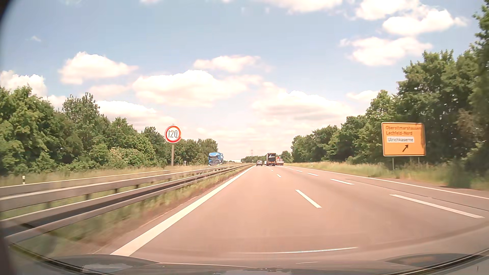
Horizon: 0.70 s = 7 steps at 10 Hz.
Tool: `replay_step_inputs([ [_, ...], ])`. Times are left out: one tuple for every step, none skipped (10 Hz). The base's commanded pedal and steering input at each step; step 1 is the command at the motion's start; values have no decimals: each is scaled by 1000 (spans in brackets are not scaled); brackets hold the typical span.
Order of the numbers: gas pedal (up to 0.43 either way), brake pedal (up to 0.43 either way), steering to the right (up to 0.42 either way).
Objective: Follow the waypoints while adhering to traffic rules and regulations
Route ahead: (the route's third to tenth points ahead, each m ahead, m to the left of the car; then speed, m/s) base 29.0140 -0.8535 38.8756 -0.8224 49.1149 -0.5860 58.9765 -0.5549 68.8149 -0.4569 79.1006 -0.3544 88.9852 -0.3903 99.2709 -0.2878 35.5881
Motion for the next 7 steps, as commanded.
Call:
replay_step_inputs([
  [311, 12, -2],
  [311, 12, 0],
  [311, 12, -1],
  [311, 12, 0],
  [311, 12, 0],
  [311, 6, -1],
  [311, 12, -1],
])
